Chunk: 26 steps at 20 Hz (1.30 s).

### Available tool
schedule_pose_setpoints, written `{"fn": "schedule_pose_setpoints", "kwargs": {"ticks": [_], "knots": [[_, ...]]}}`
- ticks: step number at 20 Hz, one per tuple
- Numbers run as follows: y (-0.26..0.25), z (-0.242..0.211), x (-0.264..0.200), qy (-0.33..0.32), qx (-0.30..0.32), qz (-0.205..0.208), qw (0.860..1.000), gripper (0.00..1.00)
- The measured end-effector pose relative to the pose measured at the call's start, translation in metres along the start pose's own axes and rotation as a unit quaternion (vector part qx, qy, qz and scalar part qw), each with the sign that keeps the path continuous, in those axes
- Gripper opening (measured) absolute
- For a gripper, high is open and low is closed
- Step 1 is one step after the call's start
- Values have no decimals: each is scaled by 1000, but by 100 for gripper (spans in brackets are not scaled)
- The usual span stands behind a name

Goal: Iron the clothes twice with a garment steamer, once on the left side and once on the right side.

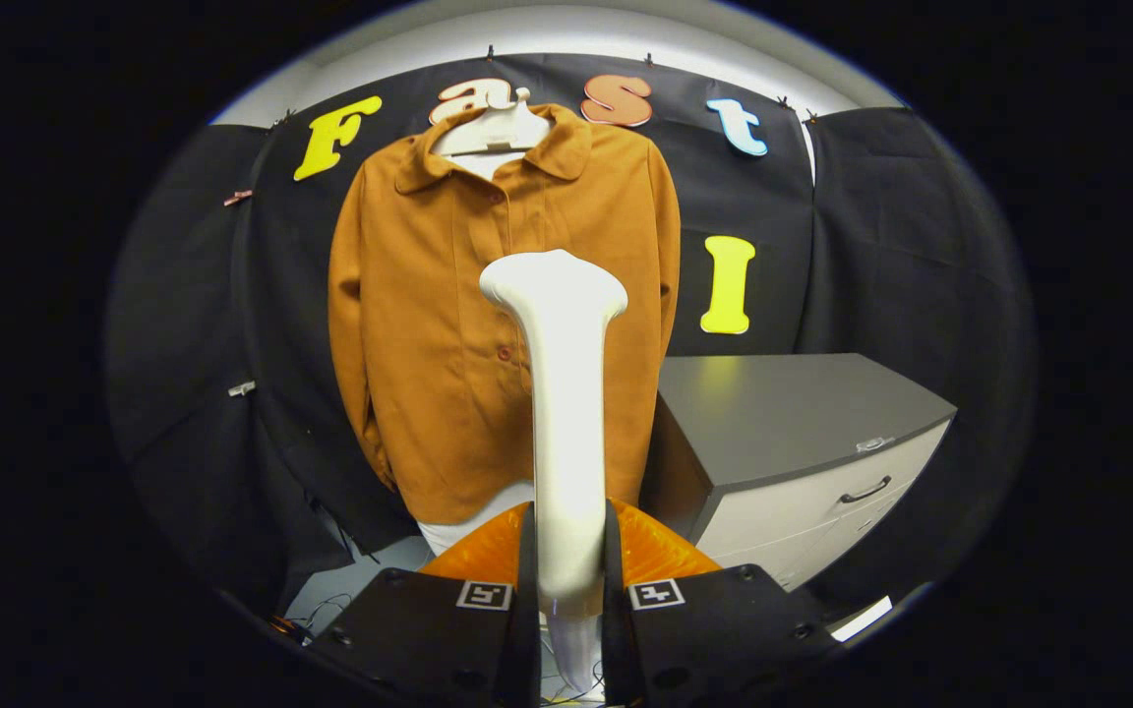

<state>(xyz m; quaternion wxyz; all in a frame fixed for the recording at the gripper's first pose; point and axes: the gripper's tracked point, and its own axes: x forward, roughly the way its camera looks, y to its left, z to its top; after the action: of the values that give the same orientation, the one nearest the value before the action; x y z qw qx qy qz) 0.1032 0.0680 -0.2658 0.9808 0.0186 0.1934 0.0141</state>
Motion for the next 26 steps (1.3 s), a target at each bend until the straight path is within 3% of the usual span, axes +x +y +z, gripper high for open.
{"fn": "schedule_pose_setpoints", "kwargs": {"ticks": [8,13,20,26], "knots": [[32,102,-42,-108,-22,7,994,28],[67,147,-38,-166,-61,0,984,28],[117,158,3,-179,-85,3,980,28],[145,136,51,-160,-119,-1,980,28]]}}
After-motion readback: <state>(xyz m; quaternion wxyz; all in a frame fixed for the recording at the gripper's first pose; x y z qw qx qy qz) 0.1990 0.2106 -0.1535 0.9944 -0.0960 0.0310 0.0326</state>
